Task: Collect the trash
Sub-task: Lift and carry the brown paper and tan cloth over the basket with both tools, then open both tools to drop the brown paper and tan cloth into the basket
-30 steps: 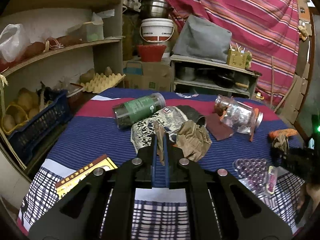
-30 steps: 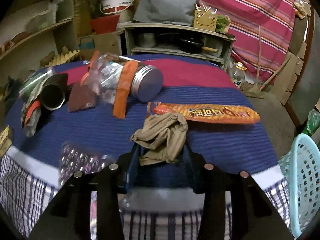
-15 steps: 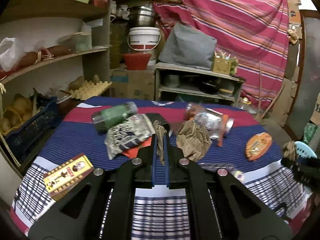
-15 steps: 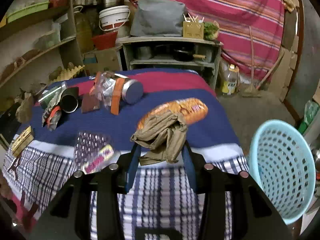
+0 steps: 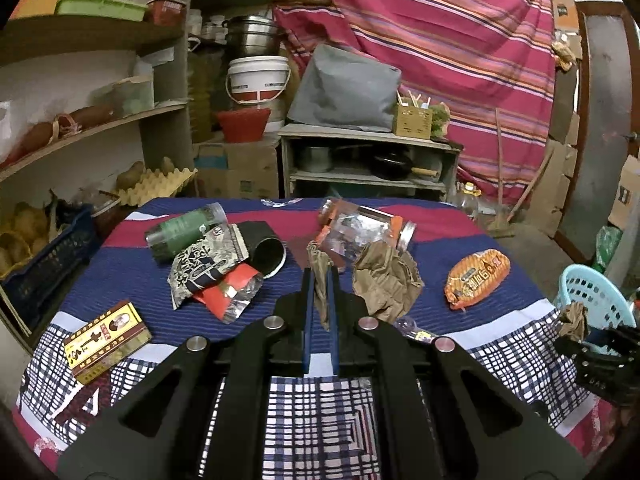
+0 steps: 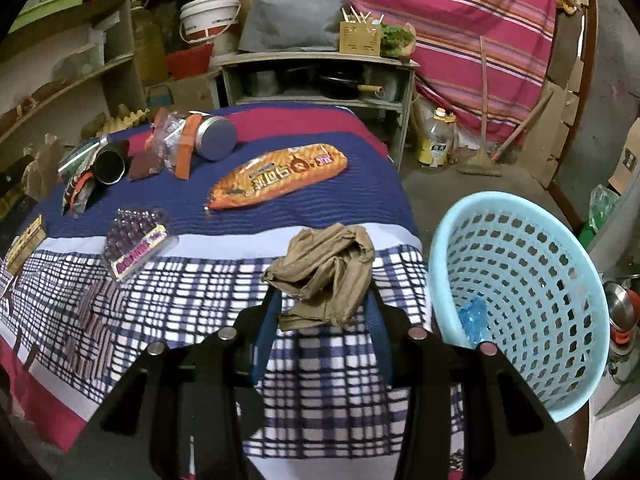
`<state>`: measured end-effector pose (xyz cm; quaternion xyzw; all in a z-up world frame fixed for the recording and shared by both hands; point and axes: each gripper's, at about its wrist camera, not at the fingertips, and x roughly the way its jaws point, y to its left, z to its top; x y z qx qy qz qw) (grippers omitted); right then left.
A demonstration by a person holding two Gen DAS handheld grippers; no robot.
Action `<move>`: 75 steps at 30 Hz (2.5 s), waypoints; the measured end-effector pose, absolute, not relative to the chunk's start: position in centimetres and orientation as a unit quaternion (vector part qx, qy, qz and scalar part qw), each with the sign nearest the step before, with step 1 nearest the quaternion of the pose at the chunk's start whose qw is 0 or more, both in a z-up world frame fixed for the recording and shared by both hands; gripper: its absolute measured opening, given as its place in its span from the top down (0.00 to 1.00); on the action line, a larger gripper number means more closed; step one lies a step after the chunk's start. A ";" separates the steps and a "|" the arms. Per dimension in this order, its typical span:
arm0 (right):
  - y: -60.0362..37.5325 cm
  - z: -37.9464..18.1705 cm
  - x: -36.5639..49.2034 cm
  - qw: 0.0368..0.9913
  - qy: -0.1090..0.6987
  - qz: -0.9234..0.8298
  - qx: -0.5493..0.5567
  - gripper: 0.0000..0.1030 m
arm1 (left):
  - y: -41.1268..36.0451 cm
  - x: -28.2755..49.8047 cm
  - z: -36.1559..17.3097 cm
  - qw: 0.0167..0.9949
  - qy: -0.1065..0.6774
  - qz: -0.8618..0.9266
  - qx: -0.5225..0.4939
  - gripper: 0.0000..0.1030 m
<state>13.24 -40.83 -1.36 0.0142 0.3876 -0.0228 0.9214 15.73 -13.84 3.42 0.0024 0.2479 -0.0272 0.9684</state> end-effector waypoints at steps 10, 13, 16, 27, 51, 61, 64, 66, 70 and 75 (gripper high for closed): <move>-45.9 0.8 11.2 0.939 0.338 -0.037 0.045 0.59 | -17.1 15.6 3.7 0.967 0.249 -0.055 -0.002 0.95; -47.9 1.6 10.8 0.941 0.332 -0.053 0.046 0.59 | -19.2 15.9 4.3 0.967 0.243 -0.078 -0.003 0.95; -50.4 2.5 9.9 0.943 0.320 -0.076 0.052 0.59 | -22.1 15.9 5.0 0.965 0.235 -0.115 -0.001 0.95; -58.4 2.1 7.6 0.934 0.316 -0.144 0.085 0.59 | -36.3 15.4 3.4 0.934 0.239 -0.261 0.047 0.95; -62.7 -1.7 8.4 0.917 0.341 -0.175 0.113 0.59 | -44.1 16.9 0.5 0.910 0.270 -0.300 0.090 0.35; -59.9 -1.3 11.4 0.920 0.344 -0.162 0.099 0.59 | -37.3 15.4 3.2 0.943 0.235 -0.219 0.093 0.07; -58.7 -1.5 12.5 0.918 0.347 -0.167 0.091 0.58 | -35.3 15.4 3.5 0.945 0.237 -0.209 0.080 0.06; -58.1 -1.4 13.0 0.918 0.346 -0.170 0.090 0.45 | -34.3 15.6 3.6 0.947 0.238 -0.202 0.075 0.06; -56.4 -1.6 13.2 0.918 0.342 -0.185 0.073 0.25 | -32.3 16.0 3.8 0.950 0.238 -0.190 0.069 0.06; -54.2 -1.2 13.0 0.921 0.339 -0.175 0.074 0.21 | -30.1 16.4 4.3 0.955 0.232 -0.173 0.066 0.06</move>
